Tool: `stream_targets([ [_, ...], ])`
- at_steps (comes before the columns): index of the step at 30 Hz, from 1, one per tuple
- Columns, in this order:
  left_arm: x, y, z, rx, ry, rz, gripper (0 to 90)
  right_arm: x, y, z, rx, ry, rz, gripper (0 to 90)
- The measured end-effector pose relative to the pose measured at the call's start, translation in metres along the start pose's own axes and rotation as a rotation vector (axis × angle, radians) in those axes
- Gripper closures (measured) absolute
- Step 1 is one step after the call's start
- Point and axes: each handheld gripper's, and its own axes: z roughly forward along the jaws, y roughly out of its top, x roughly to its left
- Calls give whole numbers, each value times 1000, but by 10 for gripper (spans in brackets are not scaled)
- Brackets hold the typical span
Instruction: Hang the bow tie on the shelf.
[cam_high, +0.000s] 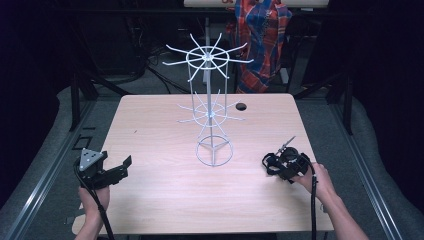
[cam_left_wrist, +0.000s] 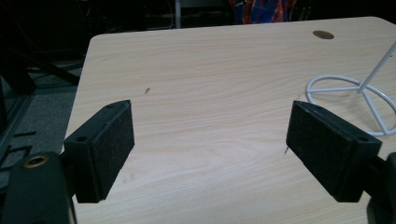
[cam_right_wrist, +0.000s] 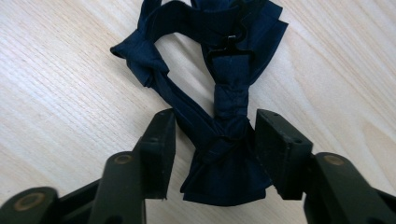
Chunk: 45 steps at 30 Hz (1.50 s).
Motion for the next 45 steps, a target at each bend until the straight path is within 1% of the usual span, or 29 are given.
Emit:
stream_targets([
  [1,0,0,0,-1,0,0,155,2,-1,2,-21,-10,26,541],
  [2,0,0,0,-3,-1,-1,155,2,-1,2,-22,-15,29,563],
  [3,0,0,0,-4,-2,-1,155,0,0,1,3,-13,6,578],
  [4,0,0,0,-3,-1,-1,155,1,-1,3,-20,-1,31,598],
  [6,0,0,0,-5,-2,-1,155,1,-1,4,-13,-16,35,630],
  [7,0,0,0,-2,0,1,155,-1,0,2,15,-26,21,634],
  [9,0,0,0,-2,0,1,155,1,0,3,9,-33,30,665],
  [10,0,0,0,-2,-1,1,155,2,-1,4,-11,-44,50,683],
  [11,0,0,0,-1,-2,1,155,0,0,2,16,-39,25,704],
  [12,0,0,0,-1,-2,1,155,1,-1,3,0,-41,35,719],
  [13,0,0,0,-2,-1,1,155,2,-1,3,-14,-34,48,724],
  [14,0,0,0,-2,-2,2,155,1,0,2,9,-41,33,729],
  [20,0,0,-1,-10,1,-1,155,2,0,1,1,-51,41,746],
  [21,0,0,-1,-10,0,0,155,2,1,-2,-5,-42,42,752],
  [23,0,0,-1,-9,0,1,155,4,-1,0,-69,-25,83,757],
  [24,0,0,-1,-8,0,1,155,2,1,-4,-48,-27,63,759],
  [26,0,0,-1,-9,0,2,155,2,1,-8,-59,-20,62,762],
  [28,0,0,-1,-12,-1,2,155,2,2,-12,-83,-21,69,764],
  [29,0,0,-1,-11,-1,2,155,3,1,-11,-121,-21,91,765],
  [30,0,0,-1,-11,-2,2,155,1,2,-16,-94,-20,65,765],
  [32,0,0,-1,-9,0,3,155,2,2,-17,-111,-22,69,766],
  [33,0,0,-1,-9,0,3,155,4,3,-19,-140,-13,82,767],
  [34,0,0,-1,-9,0,3,155,4,3,-19,-140,-13,82,767],
  [35,0,0,-1,-9,-1,3,155,5,3,-21,-164,-18,90,768],
  [38,0,0,0,-11,-3,1,155,5,5,-27,-172,-15,79,768],
  [39,0,0,0,-11,-4,1,155,6,5,-28,-197,-11,97,768],
  [40,0,0,0,-9,-5,2,155,6,5,-30,-183,-17,80,768],
  [41,0,0,0,-4,-3,3,155,7,5,-31,-205,-15,96,768],
  [45,0,0,0,-5,-5,5,155,8,7,-37,-204,-7,76,768],
])
